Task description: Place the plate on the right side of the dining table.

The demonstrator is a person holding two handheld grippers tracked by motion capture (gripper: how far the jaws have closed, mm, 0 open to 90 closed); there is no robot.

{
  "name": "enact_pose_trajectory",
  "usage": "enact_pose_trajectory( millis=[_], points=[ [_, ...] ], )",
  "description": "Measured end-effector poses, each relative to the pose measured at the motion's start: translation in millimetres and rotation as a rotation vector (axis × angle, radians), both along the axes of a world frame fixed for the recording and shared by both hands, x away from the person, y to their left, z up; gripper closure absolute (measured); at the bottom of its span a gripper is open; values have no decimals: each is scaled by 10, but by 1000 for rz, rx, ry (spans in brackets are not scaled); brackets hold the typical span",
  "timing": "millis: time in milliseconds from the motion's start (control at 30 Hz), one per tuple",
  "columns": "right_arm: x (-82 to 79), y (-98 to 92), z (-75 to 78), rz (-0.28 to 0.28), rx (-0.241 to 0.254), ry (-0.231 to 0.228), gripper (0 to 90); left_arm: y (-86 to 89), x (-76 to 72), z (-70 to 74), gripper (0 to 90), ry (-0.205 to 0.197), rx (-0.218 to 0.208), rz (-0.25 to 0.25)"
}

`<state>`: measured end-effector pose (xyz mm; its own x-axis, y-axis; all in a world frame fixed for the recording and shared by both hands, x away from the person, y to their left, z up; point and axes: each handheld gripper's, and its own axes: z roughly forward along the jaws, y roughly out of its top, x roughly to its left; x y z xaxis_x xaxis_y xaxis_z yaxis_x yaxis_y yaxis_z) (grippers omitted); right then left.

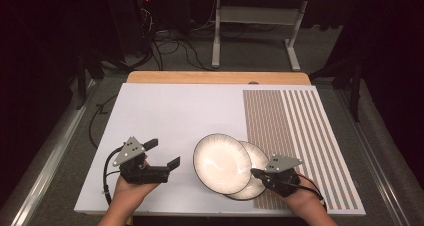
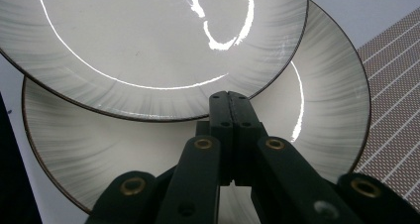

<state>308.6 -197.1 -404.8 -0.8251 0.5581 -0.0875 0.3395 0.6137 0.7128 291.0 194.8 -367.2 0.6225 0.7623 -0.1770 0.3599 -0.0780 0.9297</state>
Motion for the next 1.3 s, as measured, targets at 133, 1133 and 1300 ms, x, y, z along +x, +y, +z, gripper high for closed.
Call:
enact_pose_trajectory(
  millis=[133,1133,1300],
  points=[
    [5,-3,-7,-1,-2,-1,900,-113,60,79,32,4,-2,-7],
    [4,2,-3,3,-21,-18,900,-716,309,-170,6,286,29,-119],
    [4,2,-3,2,-20,-18,900,-764,308,-218,48,330,42,-147]
  ],
)
